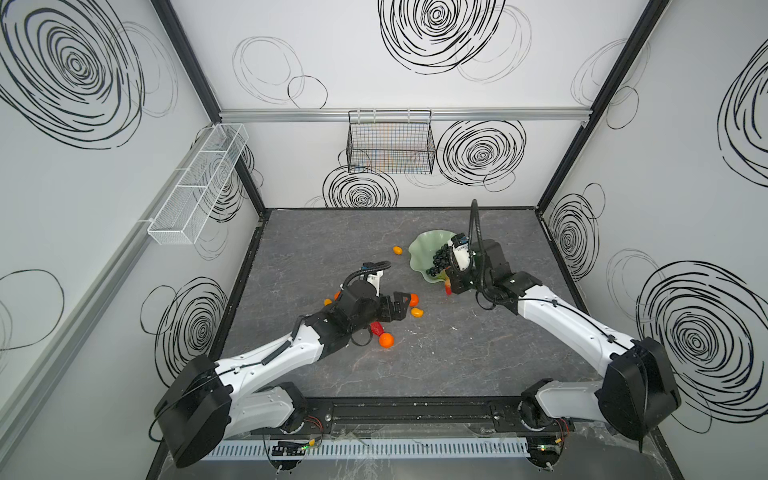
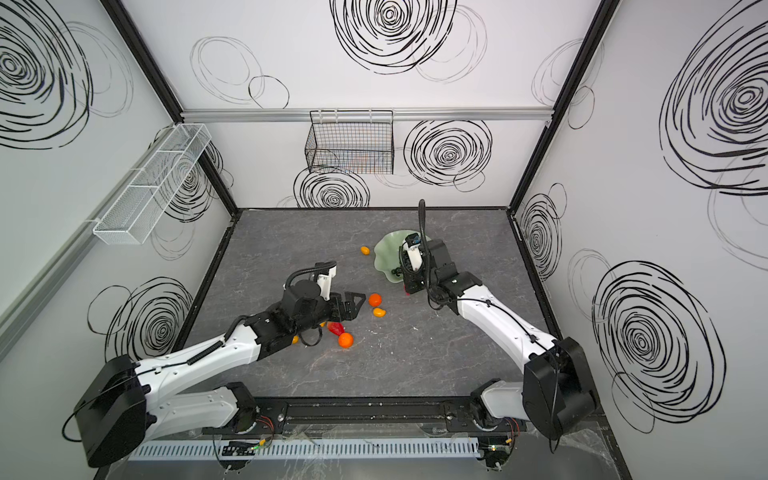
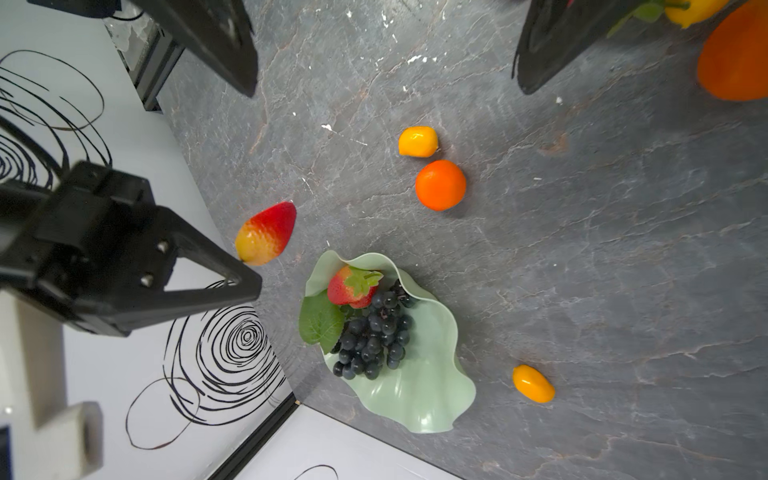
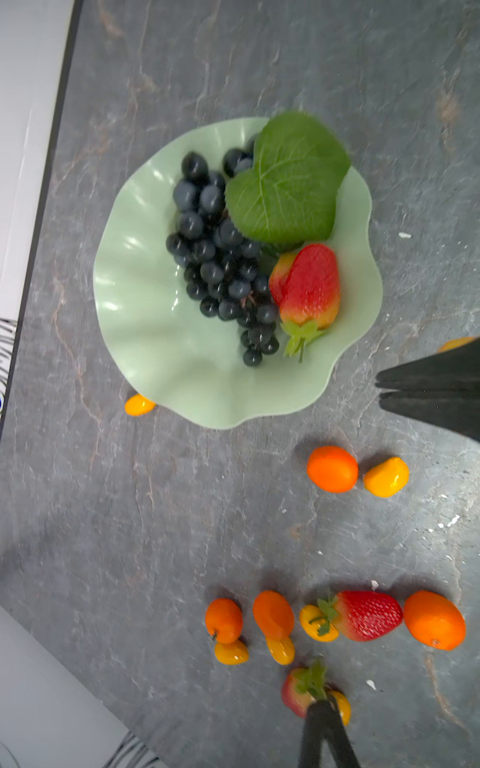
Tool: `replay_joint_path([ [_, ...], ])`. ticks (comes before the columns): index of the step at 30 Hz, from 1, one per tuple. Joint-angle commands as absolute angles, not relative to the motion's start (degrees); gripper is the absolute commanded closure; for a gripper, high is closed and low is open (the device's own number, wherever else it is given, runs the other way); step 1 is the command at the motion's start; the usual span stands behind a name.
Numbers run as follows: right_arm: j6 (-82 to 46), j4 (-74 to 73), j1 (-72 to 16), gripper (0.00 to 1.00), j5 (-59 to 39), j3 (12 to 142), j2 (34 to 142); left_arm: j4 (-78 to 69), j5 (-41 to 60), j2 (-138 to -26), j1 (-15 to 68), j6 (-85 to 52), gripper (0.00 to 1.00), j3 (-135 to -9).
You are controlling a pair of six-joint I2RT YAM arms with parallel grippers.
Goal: Place and organize the fake fruits in the fruit bowl
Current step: 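Carry the red-yellow strawberry over the green bowl with the right gripper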
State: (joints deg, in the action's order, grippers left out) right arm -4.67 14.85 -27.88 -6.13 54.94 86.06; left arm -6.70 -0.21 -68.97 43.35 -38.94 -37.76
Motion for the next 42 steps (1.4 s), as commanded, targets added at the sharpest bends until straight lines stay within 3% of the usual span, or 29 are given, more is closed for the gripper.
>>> replay_joint_path([
  [1,-7.07,18.32,-25.74,1.00,-8.26,60.02,90.61,-11.04,-1.20,-71.09,44.05,-37.01,0.01,-40.99],
  [10,-8.89,22.72,-24.74,1.00,-7.96,71.01,101.24,-11.12,-0.98,-74.13,43.68,-36.56,0.01,-43.31],
  [22,-17.33,23.82,-25.09,1.00,-19.06,80.87,112.36,-10.16,-0.47,-70.91,39.83,-36.93,0.01,-40.59],
  [30,-18.39,26.42,-24.33,1.00,-19.33,84.64,118.48,-10.09,-0.20,-69.94,38.95,-37.31,0.01,-39.45],
  [42,-17.57,28.87,-23.65,1.00,-12.34,88.19,122.85,-11.04,0.23,-70.32,38.94,-37.63,0.01,-38.96],
])
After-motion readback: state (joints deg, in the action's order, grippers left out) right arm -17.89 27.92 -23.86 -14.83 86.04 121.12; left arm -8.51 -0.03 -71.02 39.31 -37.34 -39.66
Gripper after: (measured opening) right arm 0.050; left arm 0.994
